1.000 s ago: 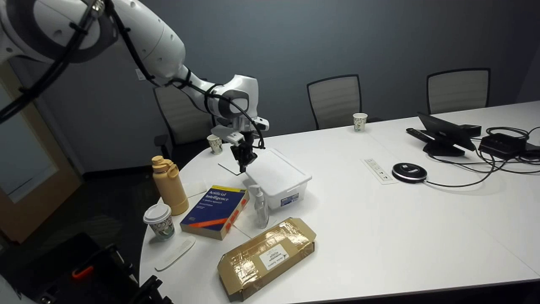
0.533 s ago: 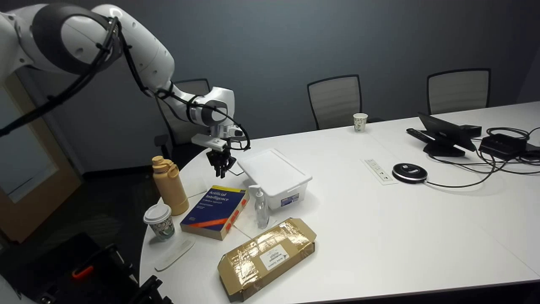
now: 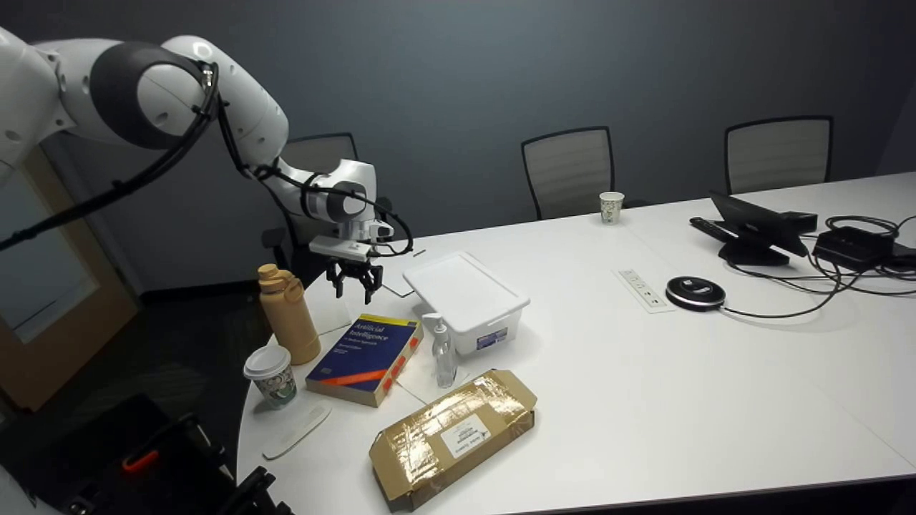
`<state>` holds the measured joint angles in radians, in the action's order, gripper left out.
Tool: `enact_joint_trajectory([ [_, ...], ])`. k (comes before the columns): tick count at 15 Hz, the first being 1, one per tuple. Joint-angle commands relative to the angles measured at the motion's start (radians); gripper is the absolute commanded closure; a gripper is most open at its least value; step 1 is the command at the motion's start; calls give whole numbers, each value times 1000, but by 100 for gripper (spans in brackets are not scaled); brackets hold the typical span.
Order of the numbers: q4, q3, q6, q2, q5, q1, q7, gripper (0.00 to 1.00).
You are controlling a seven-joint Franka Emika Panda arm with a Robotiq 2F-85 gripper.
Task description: Press the spray bottle, wipe it with the tissue then move it to the right
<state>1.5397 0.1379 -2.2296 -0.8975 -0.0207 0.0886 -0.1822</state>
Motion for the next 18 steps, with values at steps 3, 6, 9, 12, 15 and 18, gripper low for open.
enact_joint_trajectory([
  [3, -86, 72, -26, -85, -17, -9, -117, 0],
  [6, -115, 100, -52, -132, -18, -7, -161, 0],
  [9, -156, 122, -73, -187, -17, -2, -192, 0],
  [12, -205, 134, -79, -241, -9, 8, -213, 0],
  [15, -274, 135, -78, -304, -1, 21, -223, 0],
  [18, -335, 135, -66, -354, 1, 32, -231, 0],
])
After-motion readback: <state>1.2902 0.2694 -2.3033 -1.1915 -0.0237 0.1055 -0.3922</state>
